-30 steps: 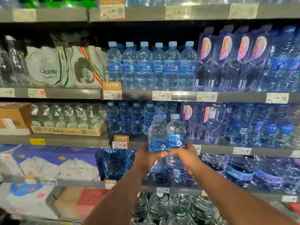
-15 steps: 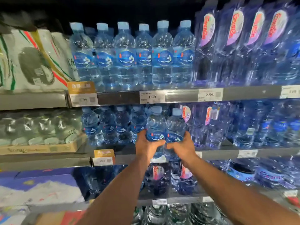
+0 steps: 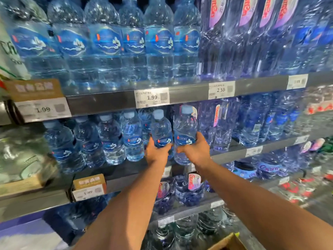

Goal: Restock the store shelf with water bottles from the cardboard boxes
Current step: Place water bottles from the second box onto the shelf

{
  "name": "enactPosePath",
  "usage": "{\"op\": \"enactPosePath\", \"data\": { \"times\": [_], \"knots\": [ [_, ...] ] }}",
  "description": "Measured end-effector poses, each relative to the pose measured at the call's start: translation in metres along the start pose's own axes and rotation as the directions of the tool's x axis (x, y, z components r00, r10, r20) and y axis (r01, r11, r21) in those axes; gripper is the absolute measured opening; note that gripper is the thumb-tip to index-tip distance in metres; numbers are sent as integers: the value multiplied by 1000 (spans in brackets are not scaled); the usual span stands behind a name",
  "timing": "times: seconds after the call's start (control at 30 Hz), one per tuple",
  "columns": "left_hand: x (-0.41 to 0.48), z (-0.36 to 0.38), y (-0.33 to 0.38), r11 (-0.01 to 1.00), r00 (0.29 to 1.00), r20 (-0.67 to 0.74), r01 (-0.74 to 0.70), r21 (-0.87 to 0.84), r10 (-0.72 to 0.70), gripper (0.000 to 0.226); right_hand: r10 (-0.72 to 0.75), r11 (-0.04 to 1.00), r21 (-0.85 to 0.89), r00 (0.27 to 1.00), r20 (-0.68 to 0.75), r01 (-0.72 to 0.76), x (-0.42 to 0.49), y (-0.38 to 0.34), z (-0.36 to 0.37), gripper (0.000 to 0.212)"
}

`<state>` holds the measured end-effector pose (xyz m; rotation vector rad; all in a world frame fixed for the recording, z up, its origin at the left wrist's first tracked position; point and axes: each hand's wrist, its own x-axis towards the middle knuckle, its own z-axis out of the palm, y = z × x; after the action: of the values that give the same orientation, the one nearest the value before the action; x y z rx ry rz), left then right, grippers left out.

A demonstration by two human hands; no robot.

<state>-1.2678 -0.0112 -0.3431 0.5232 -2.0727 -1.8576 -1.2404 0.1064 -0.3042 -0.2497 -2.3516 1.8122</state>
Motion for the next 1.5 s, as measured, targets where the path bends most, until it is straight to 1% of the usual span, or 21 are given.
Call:
{"op": "enactPosePath", "data": {
  "times": [0.07,0.17,0.27,0.33,0.43,0.47,0.53,0.6,0.67,0.77,0.87,1.0,1.07,1.13,1.2,1.33,1.43,1.5],
  "knots": [
    [7,7,-2,999,1000,15,-23,36,23,57,-3,1000,16,1000,-2,3,2,3,-1,47],
    [19,17,3,992,999,37,-42,120,38,56,-29,999,38,1000,2,29,3,7,-1,52],
    [26,27,3,983,998,2,-62,175,63,39,-42,998,44,999,5,42,6,11,0,58],
    [23,29,4,982,998,-34,-51,180,58,37,-47,998,37,999,9,47,7,12,0,58],
    [15,25,4,992,1000,-3,18,128,-17,44,-41,997,62,999,-16,42,8,12,1,54],
    [9,20,1,994,999,-13,47,97,-46,42,-41,996,72,999,-28,43,7,11,3,51],
    [-3,10,-2,998,996,-72,49,46,-45,30,-30,997,67,999,-38,33,6,9,8,48],
    [-11,0,1,995,990,-130,40,-91,-52,22,-17,998,52,1000,-16,18,4,6,18,49],
    [-16,-10,12,966,987,-131,63,-252,-99,23,-5,997,82,1000,18,3,2,1,33,49],
    [-14,-26,20,947,994,-85,39,-319,-70,35,-8,998,59,997,82,3,-1,-7,54,49],
    [-10,-41,15,968,992,-97,59,-242,-85,51,-15,1000,4,990,140,15,0,-8,73,52],
    [-10,-52,5,987,979,-177,72,-145,-97,57,-28,998,-49,986,166,36,-1,-2,90,55],
    [-13,-53,5,997,975,-215,44,-64,-57,58,-48,997,-53,987,156,56,-1,1,92,50],
    [-14,-52,7,998,974,-224,35,-45,-44,57,-66,994,-78,989,132,77,-2,0,91,53],
    [-14,-50,10,995,976,-207,58,-80,-73,57,-66,990,-115,993,96,76,-3,0,92,56],
    [-10,-47,10,985,974,-181,117,-126,-139,59,42,994,-99,999,-30,-45,-3,-4,95,53],
    [-7,-42,11,967,968,-153,170,-190,-201,56,50,992,-115,997,-55,-56,-1,-5,99,53],
    [-4,-40,10,952,965,-115,204,-230,-235,49,47,994,-100,997,-63,-53,-4,-4,101,48]
  ]
}}
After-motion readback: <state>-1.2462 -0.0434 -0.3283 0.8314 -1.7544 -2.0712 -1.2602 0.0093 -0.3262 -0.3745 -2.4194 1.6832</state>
